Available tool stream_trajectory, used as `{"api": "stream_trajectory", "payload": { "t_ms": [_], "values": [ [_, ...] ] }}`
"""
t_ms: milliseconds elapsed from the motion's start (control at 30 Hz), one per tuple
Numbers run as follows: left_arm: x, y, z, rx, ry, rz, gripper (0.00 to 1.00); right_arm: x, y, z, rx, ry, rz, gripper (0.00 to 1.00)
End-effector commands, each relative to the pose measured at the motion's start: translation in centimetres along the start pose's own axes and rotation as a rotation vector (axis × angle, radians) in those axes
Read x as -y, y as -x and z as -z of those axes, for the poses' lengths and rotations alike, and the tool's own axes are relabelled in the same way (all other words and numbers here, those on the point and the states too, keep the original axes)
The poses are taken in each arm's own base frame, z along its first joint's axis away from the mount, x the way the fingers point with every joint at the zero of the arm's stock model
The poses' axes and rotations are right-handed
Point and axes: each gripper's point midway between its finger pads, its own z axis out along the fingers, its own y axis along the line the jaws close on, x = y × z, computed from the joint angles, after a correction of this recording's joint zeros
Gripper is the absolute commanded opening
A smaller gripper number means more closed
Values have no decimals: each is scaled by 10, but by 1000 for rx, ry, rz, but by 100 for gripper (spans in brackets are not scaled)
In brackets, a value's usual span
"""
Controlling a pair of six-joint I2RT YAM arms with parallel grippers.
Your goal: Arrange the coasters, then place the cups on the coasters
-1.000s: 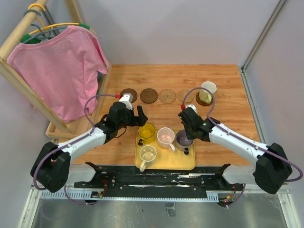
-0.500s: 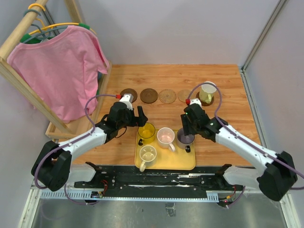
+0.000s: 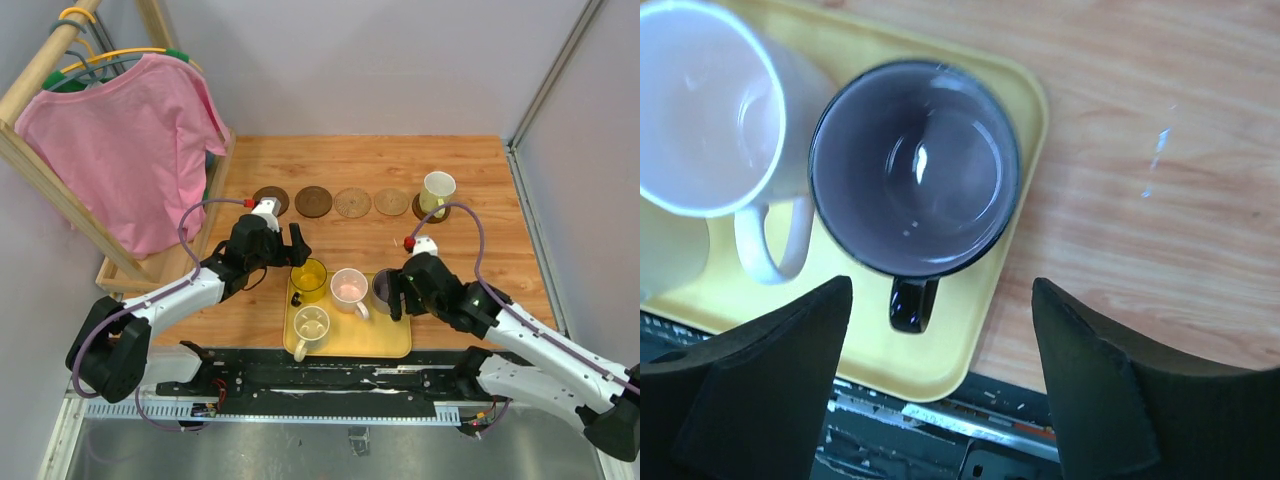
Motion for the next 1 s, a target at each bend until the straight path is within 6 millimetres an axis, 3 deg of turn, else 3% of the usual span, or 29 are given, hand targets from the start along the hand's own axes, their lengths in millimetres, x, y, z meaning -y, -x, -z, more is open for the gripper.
{"api": "stream_trajectory", "payload": {
  "t_ms": [0, 233, 467, 700, 967],
  "values": [
    [6, 6, 2, 20, -23, -20, 100, -14, -21, 0, -35, 15, -13, 75],
    [6, 5, 3, 16, -22, -21, 100, -15, -38, -10, -117, -40, 19, 73],
    [5, 3, 3, 13, -17, -20, 100, -11, -53, -25, -167, -96, 4, 63],
    [4, 1, 2, 7, -13, -20, 99, -11, -56, -33, -151, -106, -19, 51],
    [3, 0, 1, 1, -12, -21, 100, -9, -62, -38, -152, -114, -29, 44]
  ]
}}
